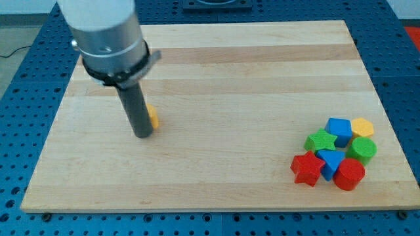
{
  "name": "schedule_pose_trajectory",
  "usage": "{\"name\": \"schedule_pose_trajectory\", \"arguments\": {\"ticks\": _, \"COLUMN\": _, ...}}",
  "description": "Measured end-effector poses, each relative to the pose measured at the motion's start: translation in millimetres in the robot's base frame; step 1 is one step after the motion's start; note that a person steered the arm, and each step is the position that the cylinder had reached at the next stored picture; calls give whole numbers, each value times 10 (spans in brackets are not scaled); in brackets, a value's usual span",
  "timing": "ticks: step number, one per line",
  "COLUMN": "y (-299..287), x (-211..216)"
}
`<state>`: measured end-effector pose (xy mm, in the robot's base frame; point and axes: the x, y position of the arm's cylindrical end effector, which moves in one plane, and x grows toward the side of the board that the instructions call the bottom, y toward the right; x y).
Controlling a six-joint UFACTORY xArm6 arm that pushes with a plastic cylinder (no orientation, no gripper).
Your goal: Place the arm towards the bottom right of the board
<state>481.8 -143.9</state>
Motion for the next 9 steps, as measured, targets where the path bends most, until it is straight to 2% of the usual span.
{"name": "schedule_pose_trajectory", "arguments": {"ticks": 2, "y": -13, "x": 22}}
{"name": "schedule_pose_trajectory", "arguments": {"ticks": 3, "y": 278, "x": 211}}
{"name": "schedule_pose_trajectory", "arguments": {"ticks": 4, "y": 968, "x": 213}}
{"name": "schedule_pose_trajectory", "arguments": {"ticks": 6, "y": 1891, "x": -470}}
{"name": "schedule_pose_trajectory", "arguments": {"ticks": 7, "y": 2722, "x": -699}}
{"name": "schedule_pose_trajectory", "arguments": {"ticks": 8, "y": 3843, "x": -593}}
{"name": "schedule_pose_trajectory", "arguments": {"ticks": 9, "y": 4585, "x": -281}}
